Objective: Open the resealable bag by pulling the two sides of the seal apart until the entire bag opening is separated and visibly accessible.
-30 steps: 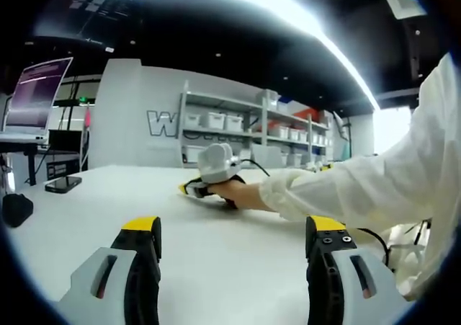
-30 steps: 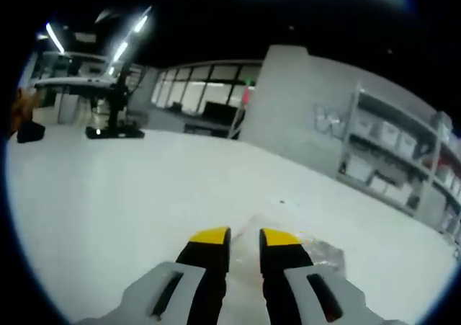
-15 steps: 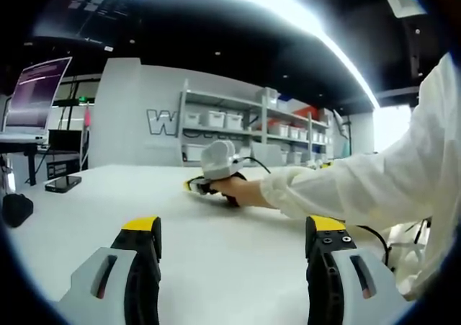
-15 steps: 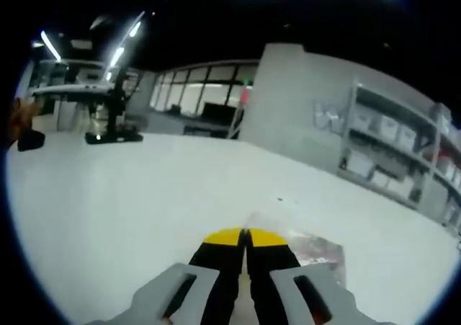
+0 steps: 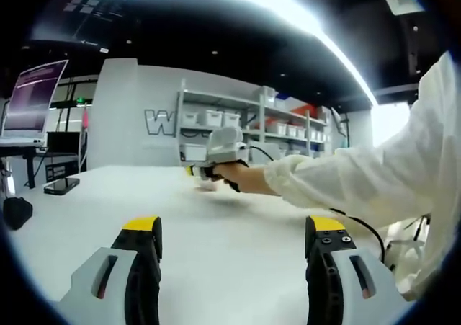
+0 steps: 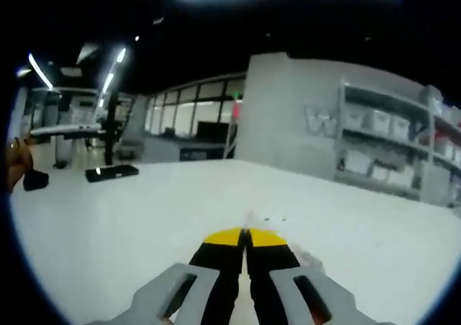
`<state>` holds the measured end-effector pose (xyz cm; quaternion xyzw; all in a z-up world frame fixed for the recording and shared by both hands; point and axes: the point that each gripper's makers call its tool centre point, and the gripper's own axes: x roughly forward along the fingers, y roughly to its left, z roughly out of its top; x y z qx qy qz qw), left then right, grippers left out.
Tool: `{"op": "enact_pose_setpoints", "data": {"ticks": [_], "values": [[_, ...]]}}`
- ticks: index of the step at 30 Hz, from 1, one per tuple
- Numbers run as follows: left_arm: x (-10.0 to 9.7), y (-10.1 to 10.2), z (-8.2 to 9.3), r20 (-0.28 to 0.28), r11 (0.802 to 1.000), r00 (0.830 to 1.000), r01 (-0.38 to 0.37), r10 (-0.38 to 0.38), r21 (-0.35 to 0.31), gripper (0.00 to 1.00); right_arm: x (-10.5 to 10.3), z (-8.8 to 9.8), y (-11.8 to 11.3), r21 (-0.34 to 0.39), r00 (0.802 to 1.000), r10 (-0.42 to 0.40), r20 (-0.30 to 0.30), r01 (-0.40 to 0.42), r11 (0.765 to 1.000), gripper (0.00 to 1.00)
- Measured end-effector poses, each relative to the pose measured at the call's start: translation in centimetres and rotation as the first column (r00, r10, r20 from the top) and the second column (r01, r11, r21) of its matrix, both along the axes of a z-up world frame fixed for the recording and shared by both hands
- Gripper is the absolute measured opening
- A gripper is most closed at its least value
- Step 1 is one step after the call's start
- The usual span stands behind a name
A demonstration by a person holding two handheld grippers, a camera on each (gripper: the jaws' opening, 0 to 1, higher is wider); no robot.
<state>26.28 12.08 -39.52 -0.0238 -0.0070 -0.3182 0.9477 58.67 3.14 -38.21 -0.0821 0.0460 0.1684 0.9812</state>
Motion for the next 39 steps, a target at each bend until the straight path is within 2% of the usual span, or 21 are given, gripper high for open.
{"op": "enact_pose_setpoints", "data": {"ticks": [8,20,30,39], "values": [[-0.2,0.0,-0.1,-0.001,1.0,1.0,0.0,0.0,0.007,0.8,0.0,0.6,-0.5,0.006,1.0,-0.007,0.012,0.007,1.0,0.0],[-0.1,0.3,-0.1,0.0,1.0,1.0,-0.006,0.006,0.001,0.8,0.3,4.6,-2.5,0.063,0.996,-0.031,0.083,0.026,0.998,0.0],[-0.3,0.2,-0.1,0.0,1.0,1.0,-0.007,0.007,0.005,0.8,0.0,5.1,-2.9,0.075,0.995,-0.029,0.095,0.021,0.997,0.0],[-0.2,0.1,-0.1,-0.002,1.0,1.0,-0.006,0.006,0.015,0.8,-0.5,6.5,-2.6,0.096,0.993,-0.009,0.116,-0.002,0.995,0.0]]}}
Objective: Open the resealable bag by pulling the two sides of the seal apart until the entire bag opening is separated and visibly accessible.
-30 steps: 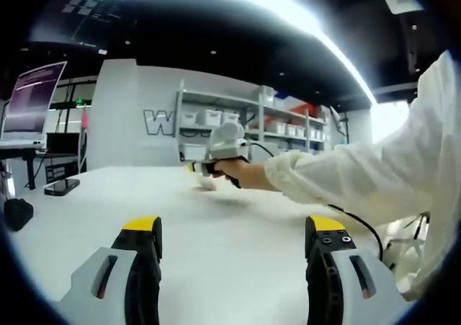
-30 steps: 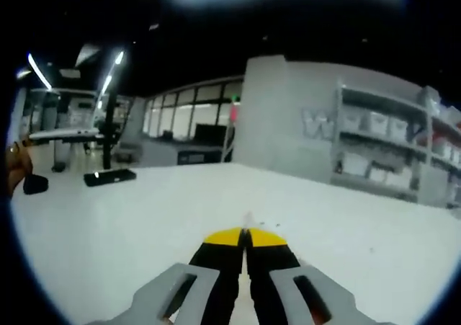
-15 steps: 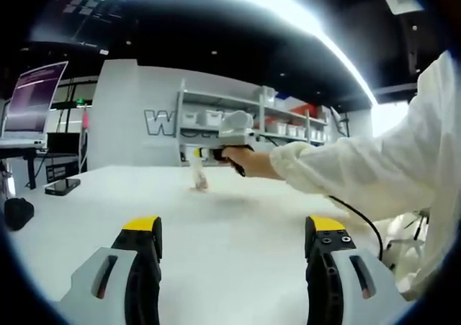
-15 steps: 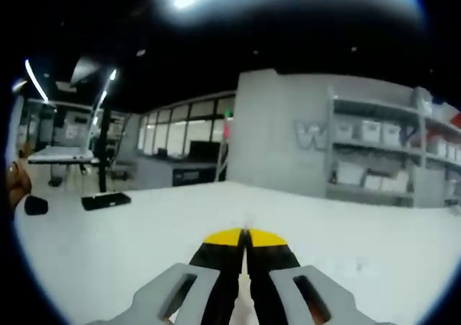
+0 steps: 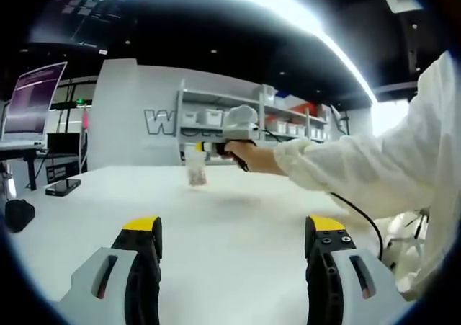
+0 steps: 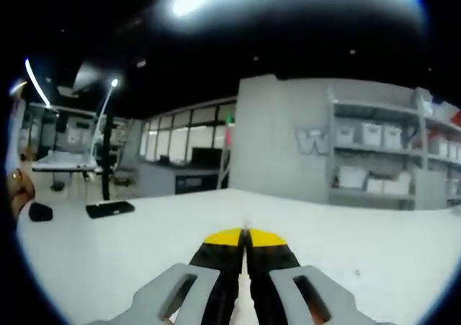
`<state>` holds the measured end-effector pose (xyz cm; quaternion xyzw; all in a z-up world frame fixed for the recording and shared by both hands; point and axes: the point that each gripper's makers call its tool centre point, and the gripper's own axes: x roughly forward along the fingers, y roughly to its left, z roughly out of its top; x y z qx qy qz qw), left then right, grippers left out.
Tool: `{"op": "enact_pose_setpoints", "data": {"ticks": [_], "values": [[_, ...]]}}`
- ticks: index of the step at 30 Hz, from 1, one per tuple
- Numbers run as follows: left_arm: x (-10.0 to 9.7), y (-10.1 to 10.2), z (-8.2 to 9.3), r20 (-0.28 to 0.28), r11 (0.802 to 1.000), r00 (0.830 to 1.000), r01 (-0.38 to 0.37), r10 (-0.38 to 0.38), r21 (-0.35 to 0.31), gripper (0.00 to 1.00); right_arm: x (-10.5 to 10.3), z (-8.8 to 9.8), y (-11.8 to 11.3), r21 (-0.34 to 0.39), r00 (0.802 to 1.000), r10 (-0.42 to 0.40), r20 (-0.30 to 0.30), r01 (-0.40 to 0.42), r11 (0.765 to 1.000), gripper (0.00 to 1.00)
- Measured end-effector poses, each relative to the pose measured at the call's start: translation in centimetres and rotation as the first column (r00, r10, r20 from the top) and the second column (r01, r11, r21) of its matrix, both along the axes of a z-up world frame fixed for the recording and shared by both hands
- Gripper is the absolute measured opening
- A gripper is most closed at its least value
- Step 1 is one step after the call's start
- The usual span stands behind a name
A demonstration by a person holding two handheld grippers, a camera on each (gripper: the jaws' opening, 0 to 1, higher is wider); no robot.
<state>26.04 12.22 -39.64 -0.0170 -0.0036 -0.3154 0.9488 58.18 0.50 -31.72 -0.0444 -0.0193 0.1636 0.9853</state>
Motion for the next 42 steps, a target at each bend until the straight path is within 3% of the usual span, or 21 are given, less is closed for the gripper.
{"op": "enact_pose_setpoints", "data": {"ticks": [17,42], "values": [[-0.2,0.1,0.1,0.002,1.0,1.0,-0.005,0.005,-0.001,0.8,-0.9,1.8,-0.2,0.001,1.0,0.02,0.011,-0.02,1.0,0.0],[-0.5,-0.4,0.2,0.007,1.0,1.0,0.002,-0.003,0.013,0.79,-1.4,2.1,-1.6,-0.006,1.0,0.017,0.004,-0.017,1.0,0.0]]}}
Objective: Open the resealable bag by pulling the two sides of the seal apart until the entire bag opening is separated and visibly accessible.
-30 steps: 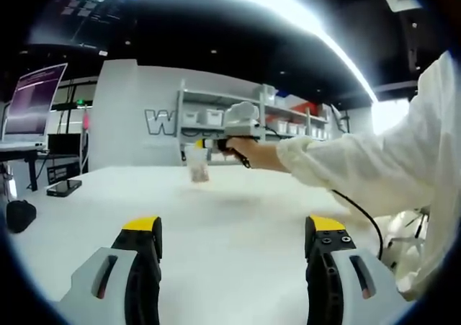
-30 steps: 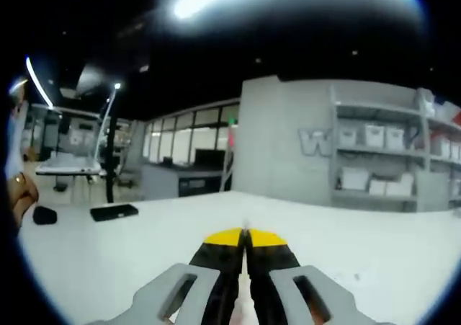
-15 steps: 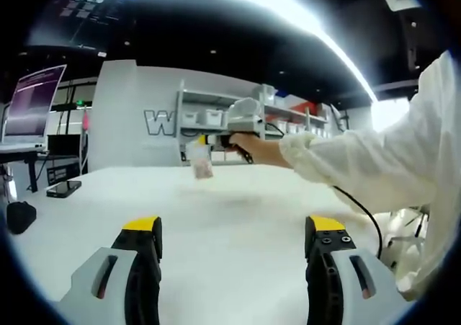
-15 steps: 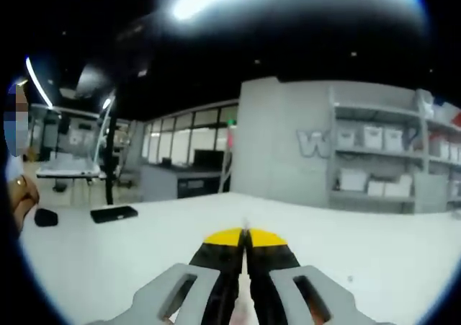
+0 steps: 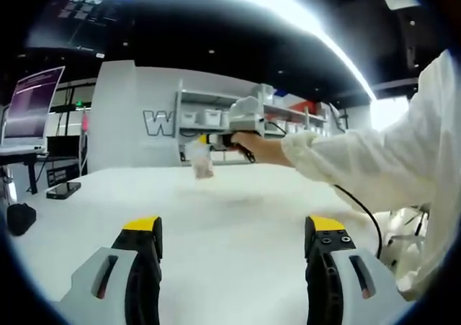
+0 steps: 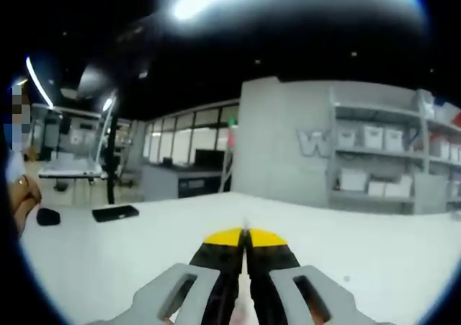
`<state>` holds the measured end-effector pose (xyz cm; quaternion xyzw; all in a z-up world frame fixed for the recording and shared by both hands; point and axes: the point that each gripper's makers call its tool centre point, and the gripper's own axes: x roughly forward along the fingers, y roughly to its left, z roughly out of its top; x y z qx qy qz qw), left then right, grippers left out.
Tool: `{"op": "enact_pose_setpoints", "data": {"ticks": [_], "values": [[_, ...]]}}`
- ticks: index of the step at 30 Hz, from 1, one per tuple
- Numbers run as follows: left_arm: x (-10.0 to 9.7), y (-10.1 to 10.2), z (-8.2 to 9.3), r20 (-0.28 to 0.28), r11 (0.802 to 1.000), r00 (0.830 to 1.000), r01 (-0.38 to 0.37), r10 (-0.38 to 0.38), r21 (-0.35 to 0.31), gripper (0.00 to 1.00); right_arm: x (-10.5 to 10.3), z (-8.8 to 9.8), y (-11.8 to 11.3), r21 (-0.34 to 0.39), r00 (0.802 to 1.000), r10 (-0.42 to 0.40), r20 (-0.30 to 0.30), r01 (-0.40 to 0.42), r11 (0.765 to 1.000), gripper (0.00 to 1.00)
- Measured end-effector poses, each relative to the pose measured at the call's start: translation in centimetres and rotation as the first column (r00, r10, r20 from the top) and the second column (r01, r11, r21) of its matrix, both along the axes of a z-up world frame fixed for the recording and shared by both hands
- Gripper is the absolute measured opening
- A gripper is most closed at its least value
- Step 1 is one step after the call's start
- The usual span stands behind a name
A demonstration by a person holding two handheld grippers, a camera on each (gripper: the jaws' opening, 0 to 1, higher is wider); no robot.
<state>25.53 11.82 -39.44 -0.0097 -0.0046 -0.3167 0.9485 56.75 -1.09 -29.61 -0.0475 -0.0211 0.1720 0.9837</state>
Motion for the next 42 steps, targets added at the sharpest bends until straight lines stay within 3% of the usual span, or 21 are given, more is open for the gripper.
{"op": "enact_pose_setpoints", "data": {"ticks": [28,42], "values": [[-0.3,-0.5,0.1,0.004,1.0,1.0,0.008,-0.008,-0.002,0.8,-1.6,0.5,-1.2,0.017,0.999,0.032,-0.013,-0.031,0.999,0.0],[-0.3,-0.5,0.1,0.005,1.0,1.0,0.008,-0.008,0.003,0.8,-2.8,-0.5,-1.6,0.015,0.998,0.055,-0.033,-0.054,0.998,0.0]]}}
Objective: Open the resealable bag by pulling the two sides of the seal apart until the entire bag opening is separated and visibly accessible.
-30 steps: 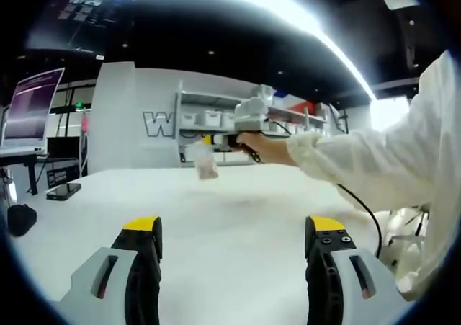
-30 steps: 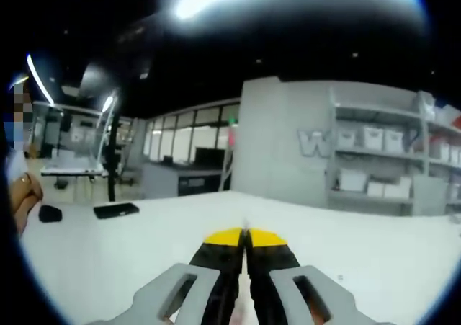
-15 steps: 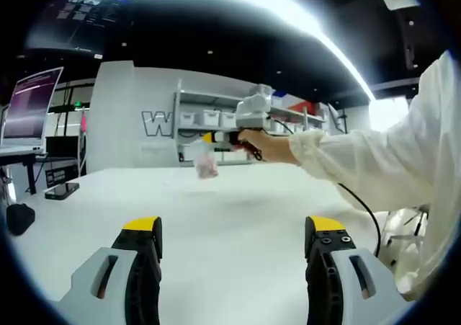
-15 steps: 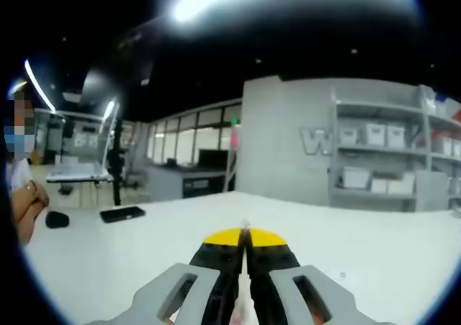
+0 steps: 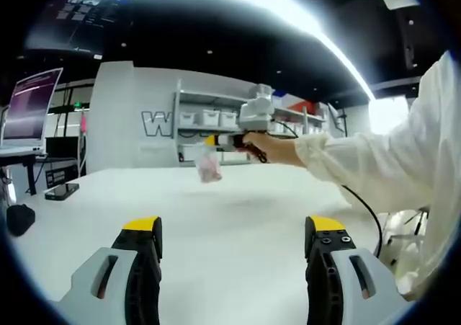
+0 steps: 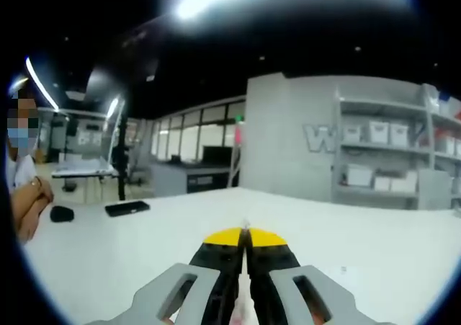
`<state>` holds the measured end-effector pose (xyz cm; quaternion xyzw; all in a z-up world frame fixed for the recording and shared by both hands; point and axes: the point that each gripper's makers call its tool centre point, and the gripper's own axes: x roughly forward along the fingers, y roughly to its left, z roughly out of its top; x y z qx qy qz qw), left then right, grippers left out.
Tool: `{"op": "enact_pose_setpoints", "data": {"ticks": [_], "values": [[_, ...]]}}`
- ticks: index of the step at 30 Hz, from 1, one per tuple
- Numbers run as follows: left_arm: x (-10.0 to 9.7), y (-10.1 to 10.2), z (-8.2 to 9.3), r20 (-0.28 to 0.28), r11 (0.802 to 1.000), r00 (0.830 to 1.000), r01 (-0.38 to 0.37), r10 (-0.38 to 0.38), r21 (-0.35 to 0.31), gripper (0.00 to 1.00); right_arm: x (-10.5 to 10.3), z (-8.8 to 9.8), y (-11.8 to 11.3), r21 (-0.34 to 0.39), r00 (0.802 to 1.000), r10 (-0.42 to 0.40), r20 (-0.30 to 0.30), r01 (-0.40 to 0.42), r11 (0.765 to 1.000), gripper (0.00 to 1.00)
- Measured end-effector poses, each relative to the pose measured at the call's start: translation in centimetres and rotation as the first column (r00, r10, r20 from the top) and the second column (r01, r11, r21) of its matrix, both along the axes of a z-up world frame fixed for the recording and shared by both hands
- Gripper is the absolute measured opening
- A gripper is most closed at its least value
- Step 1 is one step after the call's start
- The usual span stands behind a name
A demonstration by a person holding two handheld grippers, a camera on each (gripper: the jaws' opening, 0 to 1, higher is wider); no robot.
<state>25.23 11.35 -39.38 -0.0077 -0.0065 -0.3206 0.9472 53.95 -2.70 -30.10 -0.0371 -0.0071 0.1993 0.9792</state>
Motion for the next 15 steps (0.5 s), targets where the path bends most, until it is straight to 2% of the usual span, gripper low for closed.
{"op": "enact_pose_setpoints", "data": {"ticks": [15], "values": [[0.0,-0.2,-0.2,-0.006,1.0,1.0,0.006,-0.006,0.014,0.8,-1.9,0.3,-1.0,-0.008,1.0,0.023,0.009,-0.023,1.0,0.0]]}}
